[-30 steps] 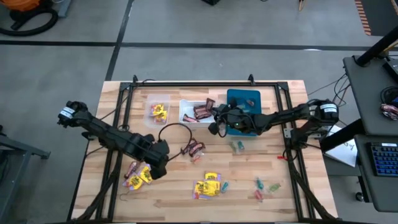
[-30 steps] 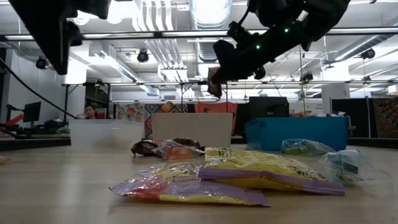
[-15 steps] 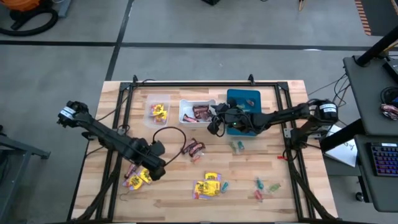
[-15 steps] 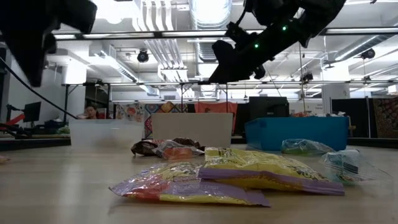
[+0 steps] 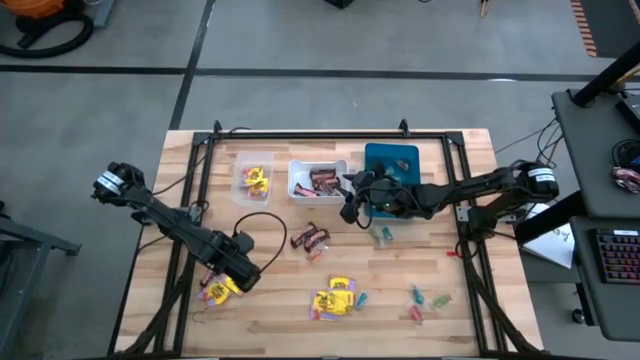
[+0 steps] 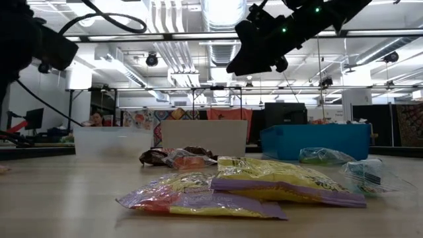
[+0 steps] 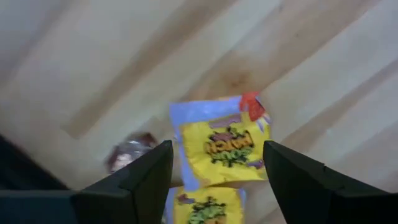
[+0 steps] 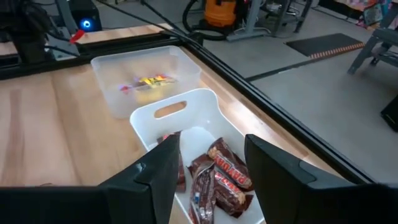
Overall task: Sort candy
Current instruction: Put the yellow candy into the transparent bin
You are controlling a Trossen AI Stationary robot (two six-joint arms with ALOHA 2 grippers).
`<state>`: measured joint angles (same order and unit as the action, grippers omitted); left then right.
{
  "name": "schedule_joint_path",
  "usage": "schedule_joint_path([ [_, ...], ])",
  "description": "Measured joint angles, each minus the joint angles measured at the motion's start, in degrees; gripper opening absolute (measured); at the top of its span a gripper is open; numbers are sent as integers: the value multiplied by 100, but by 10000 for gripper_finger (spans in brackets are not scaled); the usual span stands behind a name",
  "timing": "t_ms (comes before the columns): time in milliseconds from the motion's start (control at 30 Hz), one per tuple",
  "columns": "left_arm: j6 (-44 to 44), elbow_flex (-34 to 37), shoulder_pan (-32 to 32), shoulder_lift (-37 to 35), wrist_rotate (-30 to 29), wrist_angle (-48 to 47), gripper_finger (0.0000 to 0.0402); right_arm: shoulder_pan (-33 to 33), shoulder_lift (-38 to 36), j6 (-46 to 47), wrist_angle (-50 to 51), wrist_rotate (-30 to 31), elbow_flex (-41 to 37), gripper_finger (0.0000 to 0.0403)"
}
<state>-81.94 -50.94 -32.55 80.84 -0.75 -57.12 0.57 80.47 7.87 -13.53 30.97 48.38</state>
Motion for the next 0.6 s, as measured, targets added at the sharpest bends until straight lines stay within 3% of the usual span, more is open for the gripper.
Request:
schedule_joint_path([
  [267,-531,446,-180,-2,0,543,233,-21,72,8,30,-1,0,173],
  [600,-590,938,-182,-2,-175,1280,231,-21,72,7,31,-1,-2,171],
])
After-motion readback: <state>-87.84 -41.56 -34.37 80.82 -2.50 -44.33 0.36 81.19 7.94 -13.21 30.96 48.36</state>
